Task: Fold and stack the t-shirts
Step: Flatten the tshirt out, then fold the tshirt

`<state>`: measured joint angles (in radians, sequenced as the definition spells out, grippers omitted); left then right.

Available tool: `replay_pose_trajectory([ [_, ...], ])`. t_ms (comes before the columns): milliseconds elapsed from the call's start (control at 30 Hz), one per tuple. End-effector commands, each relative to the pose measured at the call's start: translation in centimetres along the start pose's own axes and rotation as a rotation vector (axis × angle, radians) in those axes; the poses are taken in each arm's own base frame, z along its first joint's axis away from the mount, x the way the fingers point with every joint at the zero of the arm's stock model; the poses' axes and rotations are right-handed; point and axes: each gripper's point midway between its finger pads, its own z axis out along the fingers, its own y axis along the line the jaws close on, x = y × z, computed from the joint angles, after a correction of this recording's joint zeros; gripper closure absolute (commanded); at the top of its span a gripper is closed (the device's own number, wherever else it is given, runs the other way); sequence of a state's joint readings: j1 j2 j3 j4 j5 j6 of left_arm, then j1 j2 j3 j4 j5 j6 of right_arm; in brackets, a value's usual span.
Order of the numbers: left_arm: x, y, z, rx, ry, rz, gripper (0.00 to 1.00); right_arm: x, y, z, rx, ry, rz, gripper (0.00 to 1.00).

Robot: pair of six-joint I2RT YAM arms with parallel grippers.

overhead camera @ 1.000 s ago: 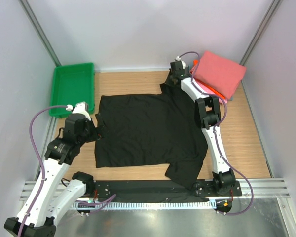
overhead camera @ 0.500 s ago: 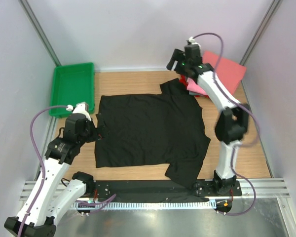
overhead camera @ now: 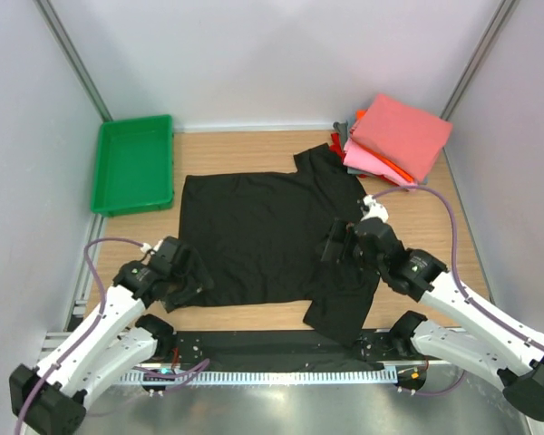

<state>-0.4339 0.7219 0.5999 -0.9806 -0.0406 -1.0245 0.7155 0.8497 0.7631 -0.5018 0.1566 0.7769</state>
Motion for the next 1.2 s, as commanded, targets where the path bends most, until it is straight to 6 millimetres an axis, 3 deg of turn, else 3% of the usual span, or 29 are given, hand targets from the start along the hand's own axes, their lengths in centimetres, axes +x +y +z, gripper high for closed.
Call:
replay_pose_trajectory([
  [0,0.2,1.4,0.3,-0.123,-0.075,-0.090,0.07,1.2,-2.4,-1.4,0.071,-0.011,0.071,0.04],
  [100,1.2,2.6,1.2,-0.137,-0.101,-0.202,0.15,1.2,-2.8,-2.3,0.082,-0.006,0.038,0.04],
  [133,2.0,4.0,2.3,-0.165,-0.096,-0.229,0.18,1.1,-2.6,-2.5,0.073,-0.006,0.035,0.04],
  [200,2.0,3.9,3.2,-0.118,-0.119,-0.310,0.25,1.1,-2.5,-2.6,0.062,-0.003,0.023,0.04],
  [233,2.1,5.0,3.9,-0.145,-0.135,-0.319,0.26,1.3,-2.4,-2.6,0.054,0.008,0.021,0.04],
  [367,1.1,7.3,3.6,-0.224,-0.225,-0.311,0.27,1.9,-2.5,-2.6,0.050,0.030,0.012,0.05],
  [500,0.2,7.6,3.6,-0.245,-0.276,-0.335,0.27,2.0,-2.7,-2.8,0.042,0.020,0.014,0.04],
  [733,-0.9,7.5,3.6,-0.248,-0.337,-0.348,0.39,2.6,-3.7,-2.9,0.069,0.031,0.001,0.04],
  [900,-1.6,7.2,3.8,-0.253,-0.366,-0.332,0.64,3.5,-4.6,-2.6,0.093,0.047,0.008,0.04],
  [1033,-1.9,6.8,4.0,-0.243,-0.377,-0.315,0.95,4.4,-7.8,-3.0,0.245,0.055,0.045,0.07],
  [1067,-2.0,6.8,4.0,-0.240,-0.379,-0.312,0.99,4.6,-8.5,-3.2,0.280,0.061,0.046,0.07],
  [1167,-2.2,6.6,4.0,-0.229,-0.388,-0.298,1.00,6.5,-10.2,-3.9,0.366,0.140,0.060,0.07],
])
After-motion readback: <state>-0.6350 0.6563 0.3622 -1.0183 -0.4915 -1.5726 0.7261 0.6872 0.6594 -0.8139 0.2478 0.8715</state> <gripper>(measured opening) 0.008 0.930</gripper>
